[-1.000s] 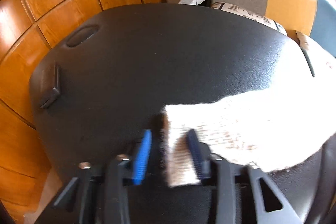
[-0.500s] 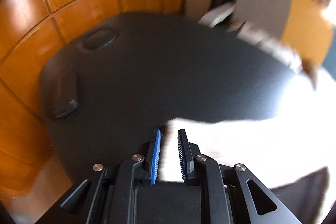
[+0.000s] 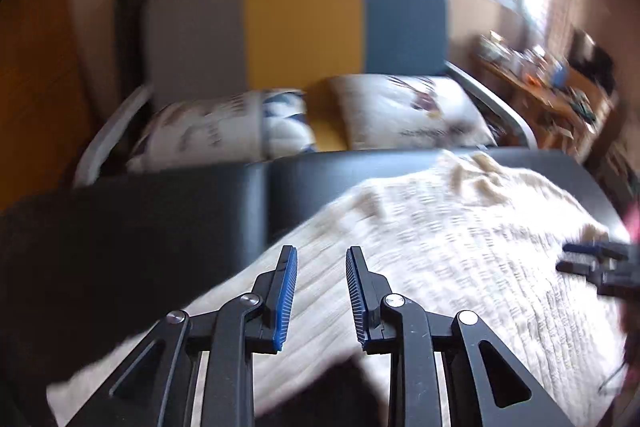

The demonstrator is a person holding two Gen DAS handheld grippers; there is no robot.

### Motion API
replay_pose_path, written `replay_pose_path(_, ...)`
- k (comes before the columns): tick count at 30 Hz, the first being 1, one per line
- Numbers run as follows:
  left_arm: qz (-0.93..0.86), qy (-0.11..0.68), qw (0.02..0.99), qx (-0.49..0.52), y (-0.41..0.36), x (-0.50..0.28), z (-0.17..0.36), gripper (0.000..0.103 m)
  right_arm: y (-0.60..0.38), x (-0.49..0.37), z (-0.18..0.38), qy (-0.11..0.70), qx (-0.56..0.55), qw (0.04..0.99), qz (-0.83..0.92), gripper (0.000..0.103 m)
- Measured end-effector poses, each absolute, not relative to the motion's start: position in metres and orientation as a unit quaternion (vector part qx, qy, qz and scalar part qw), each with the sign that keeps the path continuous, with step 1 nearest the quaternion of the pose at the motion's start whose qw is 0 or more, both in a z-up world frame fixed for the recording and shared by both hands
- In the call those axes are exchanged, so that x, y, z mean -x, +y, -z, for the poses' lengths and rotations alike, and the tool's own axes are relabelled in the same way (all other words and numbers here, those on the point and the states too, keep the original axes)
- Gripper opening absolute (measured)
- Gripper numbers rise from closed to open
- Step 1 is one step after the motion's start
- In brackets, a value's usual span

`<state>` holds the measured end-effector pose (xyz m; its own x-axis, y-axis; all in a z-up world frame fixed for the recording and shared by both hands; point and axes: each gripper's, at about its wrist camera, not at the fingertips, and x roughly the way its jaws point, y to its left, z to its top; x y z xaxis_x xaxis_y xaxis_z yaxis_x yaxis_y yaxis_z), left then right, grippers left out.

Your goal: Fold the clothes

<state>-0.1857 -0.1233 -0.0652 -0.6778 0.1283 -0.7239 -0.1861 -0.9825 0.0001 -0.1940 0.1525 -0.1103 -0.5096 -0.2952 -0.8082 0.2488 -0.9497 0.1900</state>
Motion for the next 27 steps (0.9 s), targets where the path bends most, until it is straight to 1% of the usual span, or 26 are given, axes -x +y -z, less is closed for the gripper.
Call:
replay_pose_path(3,-0.903,0.083,0.134,0.4,-0.07,0.226,0.072,0.028,0.178,0.239,0.108,0.002,-0.471,0.131,0.872,0.055)
replay_pose_path(4,-0.898,0.097,0.149,0.402,-0.051,0.238,0.074,0.031,0.184,0.253,0.108,0.011,-0.471,0.129,0.872,0.055)
replay_pose_path(5,-0.895,0.11,0.158,0.403,-0.044,0.254,0.081,0.033,0.189,0.267,0.108,0.019,-0.473,0.128,0.872,0.055)
replay_pose_path(7,-0.887,0.135,0.177,0.404,-0.029,0.285,0.094,0.034,0.199,0.293,0.11,0.035,-0.481,0.133,0.866,0.055)
replay_pose_path(10,-0.876,0.136,0.206,0.415,-0.021,0.317,0.113,0.034,0.205,0.325,0.121,0.043,-0.503,0.144,0.851,0.055)
replay_pose_path(14,-0.866,0.126,0.201,0.441,-0.017,0.346,0.143,0.034,0.2,0.354,0.138,0.08,-0.518,0.147,0.839,0.055)
replay_pose_path(16,-0.864,0.12,0.196,0.449,-0.018,0.351,0.154,0.037,0.194,0.362,0.154,0.105,-0.538,0.151,0.823,0.055)
replay_pose_path(17,-0.865,0.12,0.194,0.447,-0.019,0.349,0.158,0.037,0.191,0.364,0.16,0.117,-0.541,0.151,0.819,0.055)
replay_pose_path(18,-0.866,0.119,0.192,0.445,-0.019,0.348,0.162,0.036,0.19,0.362,0.162,0.123,-0.532,0.149,0.824,0.055)
replay_pose_path(19,-0.868,0.118,0.19,0.443,-0.021,0.346,0.166,0.027,0.189,0.362,0.161,0.129,-0.521,0.138,0.832,0.054)
replay_pose_path(20,-0.873,0.104,0.179,0.442,-0.027,0.346,0.166,0.011,0.188,0.363,0.16,0.128,-0.511,0.121,0.841,0.047)
replay_pose_path(22,-0.881,0.075,0.158,0.439,-0.039,0.345,0.167,0.012,0.19,0.369,0.159,0.112,-0.489,0.085,0.861,0.046)
replay_pose_path(23,-0.885,0.061,0.147,0.438,-0.045,0.344,0.168,0.015,0.191,0.372,0.159,0.101,-0.48,0.073,0.868,0.046)
replay_pose_path(26,-0.879,0.042,0.144,0.453,-0.049,0.354,0.166,0.015,0.195,0.383,0.167,0.059,-0.472,0.068,0.877,0.047)
replay_pose_path(27,-0.877,0.036,0.143,0.458,-0.051,0.357,0.165,0.015,0.194,0.383,0.166,0.061,-0.468,0.067,0.879,0.047)
